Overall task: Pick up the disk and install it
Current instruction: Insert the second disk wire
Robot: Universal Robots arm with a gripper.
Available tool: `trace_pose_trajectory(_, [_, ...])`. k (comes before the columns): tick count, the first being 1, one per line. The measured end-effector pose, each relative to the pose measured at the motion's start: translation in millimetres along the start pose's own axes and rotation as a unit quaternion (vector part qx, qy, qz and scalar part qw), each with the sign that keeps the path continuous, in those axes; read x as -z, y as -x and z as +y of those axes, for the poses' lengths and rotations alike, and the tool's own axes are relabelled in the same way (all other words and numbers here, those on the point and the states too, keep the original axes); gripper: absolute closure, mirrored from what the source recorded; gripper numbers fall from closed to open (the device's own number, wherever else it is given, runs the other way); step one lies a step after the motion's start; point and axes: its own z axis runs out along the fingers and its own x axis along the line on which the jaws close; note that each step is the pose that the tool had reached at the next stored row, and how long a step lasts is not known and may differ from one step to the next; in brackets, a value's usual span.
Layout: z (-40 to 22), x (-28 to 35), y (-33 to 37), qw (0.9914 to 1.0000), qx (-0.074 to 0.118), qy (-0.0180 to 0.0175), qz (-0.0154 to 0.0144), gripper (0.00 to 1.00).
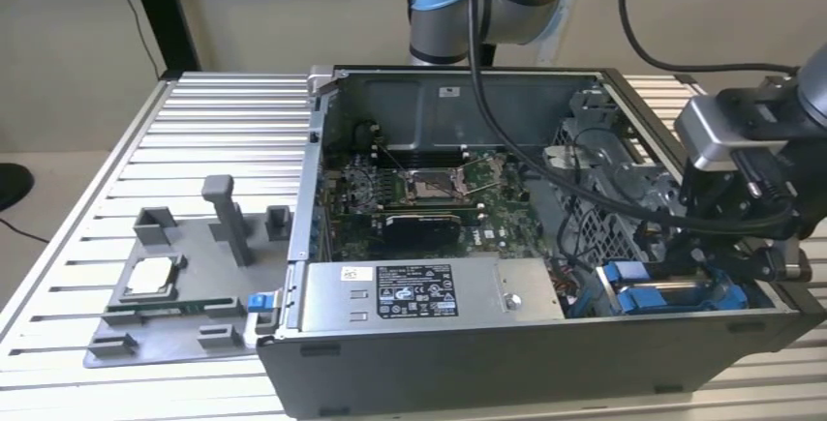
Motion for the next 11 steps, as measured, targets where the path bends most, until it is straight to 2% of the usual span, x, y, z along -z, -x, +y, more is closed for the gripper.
trace_pose_trajectory(5, [0.4,-1.9,-0.4,1.0,0.0,-0.0005,0.0,1.0])
trace_pose_trajectory(11, [1.1,-4.1,-0.8,0.99999,0.001,-0.0032,-0.0001,1.0])
